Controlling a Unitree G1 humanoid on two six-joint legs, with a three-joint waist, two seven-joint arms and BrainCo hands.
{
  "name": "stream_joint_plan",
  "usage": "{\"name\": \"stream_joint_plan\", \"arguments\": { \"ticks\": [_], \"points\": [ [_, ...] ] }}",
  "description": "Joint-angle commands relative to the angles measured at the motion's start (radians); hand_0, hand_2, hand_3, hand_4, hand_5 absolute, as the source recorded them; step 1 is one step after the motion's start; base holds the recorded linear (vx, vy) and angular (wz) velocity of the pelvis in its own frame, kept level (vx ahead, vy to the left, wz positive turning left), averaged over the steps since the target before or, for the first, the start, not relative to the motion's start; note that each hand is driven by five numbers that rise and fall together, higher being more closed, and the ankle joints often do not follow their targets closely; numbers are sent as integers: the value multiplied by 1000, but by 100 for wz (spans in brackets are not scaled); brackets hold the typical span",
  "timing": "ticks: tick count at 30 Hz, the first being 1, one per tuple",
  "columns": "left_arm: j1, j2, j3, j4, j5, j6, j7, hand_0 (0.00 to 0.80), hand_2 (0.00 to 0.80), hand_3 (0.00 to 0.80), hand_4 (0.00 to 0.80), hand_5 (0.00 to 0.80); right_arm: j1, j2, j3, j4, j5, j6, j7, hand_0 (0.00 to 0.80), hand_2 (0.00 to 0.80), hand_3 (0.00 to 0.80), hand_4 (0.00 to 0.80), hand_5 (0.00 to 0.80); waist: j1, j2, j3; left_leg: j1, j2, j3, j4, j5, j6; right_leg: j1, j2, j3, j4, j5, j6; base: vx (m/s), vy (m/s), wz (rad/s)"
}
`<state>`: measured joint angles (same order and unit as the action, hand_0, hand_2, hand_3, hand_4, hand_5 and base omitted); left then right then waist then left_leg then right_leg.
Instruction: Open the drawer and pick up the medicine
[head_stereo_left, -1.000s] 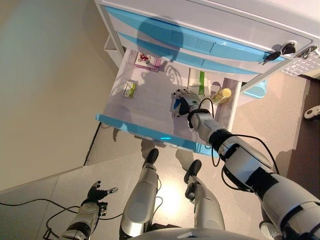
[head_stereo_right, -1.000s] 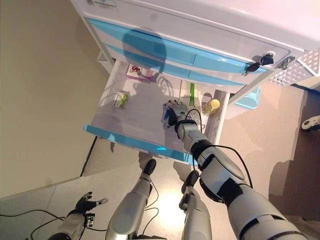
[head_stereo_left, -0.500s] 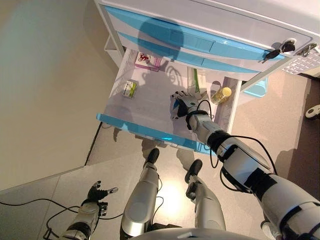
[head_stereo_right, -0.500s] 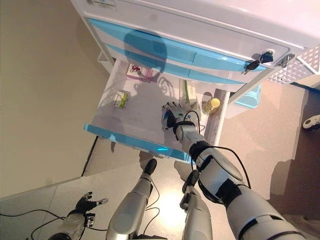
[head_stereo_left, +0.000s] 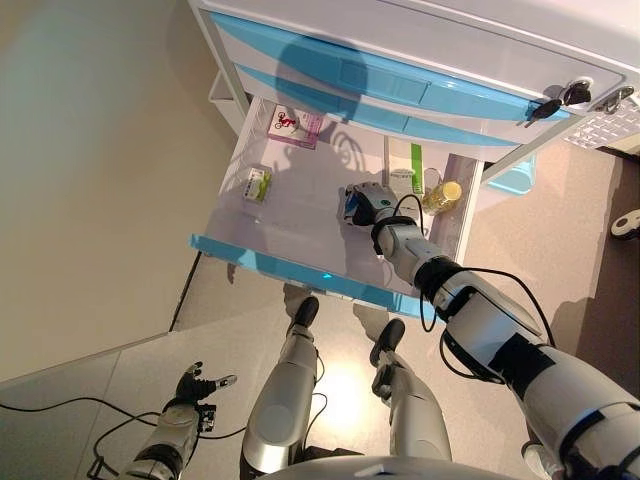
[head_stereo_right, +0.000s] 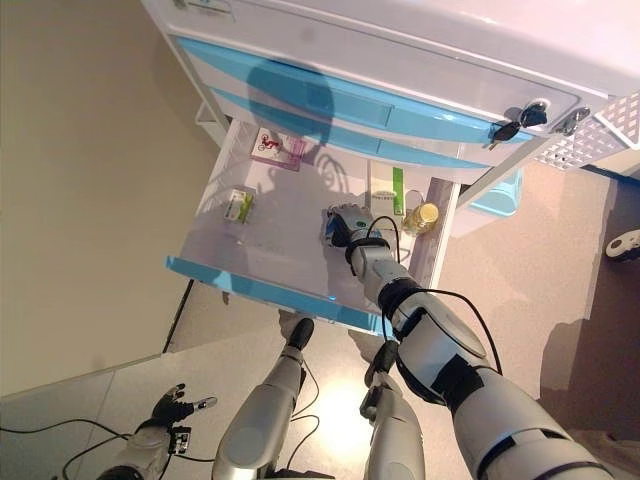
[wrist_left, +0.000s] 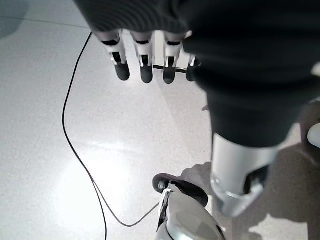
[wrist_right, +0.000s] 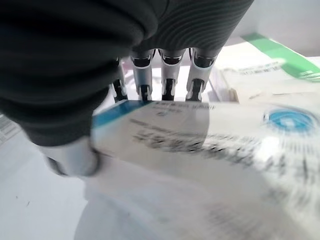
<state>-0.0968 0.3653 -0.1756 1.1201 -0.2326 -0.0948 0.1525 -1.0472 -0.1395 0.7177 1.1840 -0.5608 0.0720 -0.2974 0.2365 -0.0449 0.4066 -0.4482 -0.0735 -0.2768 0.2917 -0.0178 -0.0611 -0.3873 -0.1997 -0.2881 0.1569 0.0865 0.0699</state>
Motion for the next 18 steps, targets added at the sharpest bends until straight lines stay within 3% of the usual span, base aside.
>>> {"name": "stream_joint_plan", "arguments": {
  "ticks": [1,18],
  "points": [
    [9,15,-5,31,-38,-3,13,0,0,0,0,0,30,8,-1,46,-27,-2,30,800,800,800,800,800,17,3,36,0,-65,0,-104,67,73,-1,-24,16,87,-37,61,0,0,0],
    [9,9,1,31,-42,-3,8,0,0,0,0,0,40,1,0,14,-20,-11,35,800,800,800,800,800,5,1,27,7,-62,10,-107,64,74,-2,-24,25,90,-34,64,0,0,0]
  ]
}}
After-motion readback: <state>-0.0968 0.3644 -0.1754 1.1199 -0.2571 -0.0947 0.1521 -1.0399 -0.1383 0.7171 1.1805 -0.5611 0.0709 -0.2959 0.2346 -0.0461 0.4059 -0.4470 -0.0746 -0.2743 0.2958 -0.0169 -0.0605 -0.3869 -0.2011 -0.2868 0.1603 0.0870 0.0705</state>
